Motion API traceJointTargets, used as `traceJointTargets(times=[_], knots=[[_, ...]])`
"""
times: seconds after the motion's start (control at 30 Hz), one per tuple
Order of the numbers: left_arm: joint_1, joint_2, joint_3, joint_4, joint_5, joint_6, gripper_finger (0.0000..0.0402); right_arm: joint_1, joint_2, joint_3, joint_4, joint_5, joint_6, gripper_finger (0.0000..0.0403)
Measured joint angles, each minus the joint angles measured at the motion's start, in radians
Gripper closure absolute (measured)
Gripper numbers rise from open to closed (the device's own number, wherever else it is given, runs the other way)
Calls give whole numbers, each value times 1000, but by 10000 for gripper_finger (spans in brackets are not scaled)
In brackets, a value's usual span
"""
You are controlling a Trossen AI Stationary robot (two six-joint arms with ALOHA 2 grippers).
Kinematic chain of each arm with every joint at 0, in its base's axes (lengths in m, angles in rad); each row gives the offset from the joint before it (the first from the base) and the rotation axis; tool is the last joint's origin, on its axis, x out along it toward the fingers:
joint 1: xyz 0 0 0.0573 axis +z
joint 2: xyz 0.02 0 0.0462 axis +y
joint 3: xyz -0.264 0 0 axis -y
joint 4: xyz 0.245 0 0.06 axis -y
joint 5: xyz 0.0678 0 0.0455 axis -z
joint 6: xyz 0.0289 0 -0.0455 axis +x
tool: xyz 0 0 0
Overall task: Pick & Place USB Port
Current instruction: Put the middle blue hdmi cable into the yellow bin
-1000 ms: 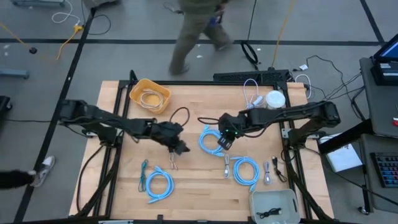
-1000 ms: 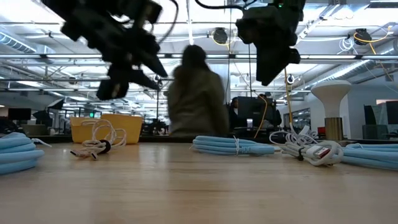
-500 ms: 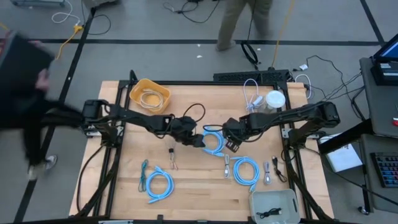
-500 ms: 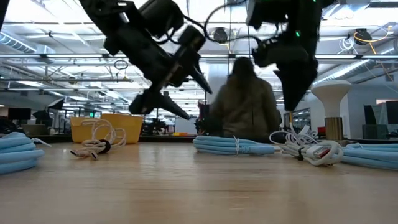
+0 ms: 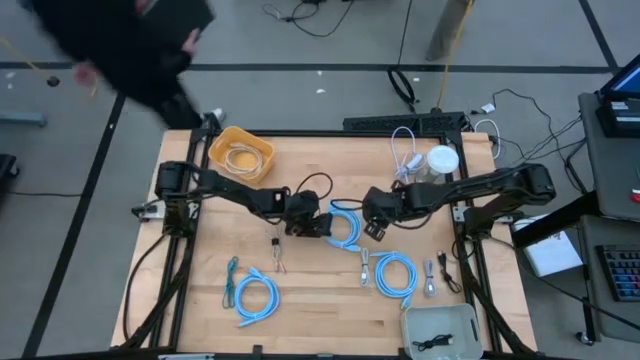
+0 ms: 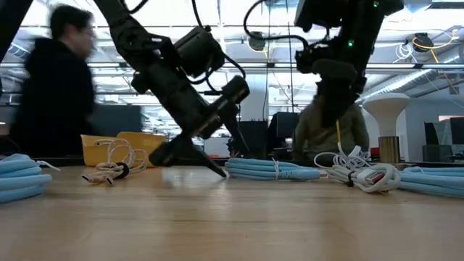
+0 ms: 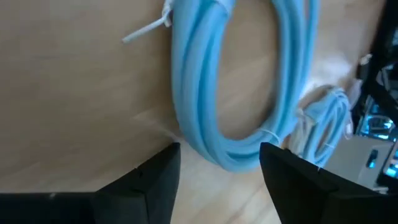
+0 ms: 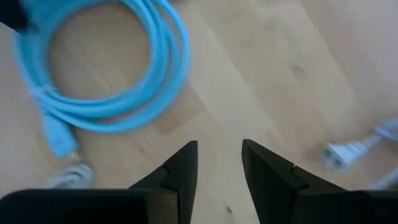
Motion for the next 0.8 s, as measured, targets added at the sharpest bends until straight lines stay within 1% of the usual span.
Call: traceJointTargets(times=[0.13,0.2,0.27,0.33,0.4,0.47,0.53,0.6,0.63,0.67,0.8], knots=[[8,44,63,-14,7,-17,159,-1,-36,0,27,1,-29,286],[14,78,117,-21,4,-21,155,-1,-52,0,37,1,-44,287],[22,104,175,-70,6,-19,155,-1,-69,0,42,1,-56,287],[27,141,251,-126,-1,-15,163,1,-92,0,43,0,-66,287],[33,168,317,-221,-5,13,185,3,-115,0,43,0,-68,287],[33,189,377,-291,-10,50,225,8,-141,0,42,0,-77,287],[29,195,415,-361,-22,86,280,10,-167,-1,39,0,-82,287],[25,199,436,-387,-28,117,345,11,-196,-1,31,15,-86,287],[25,199,436,-386,-29,125,371,12,-207,-1,26,19,-86,287],[25,199,436,-380,-31,125,383,12,-219,-2,28,20,-86,287],[25,199,437,-385,-31,108,389,12,-258,-2,41,49,-94,287]])
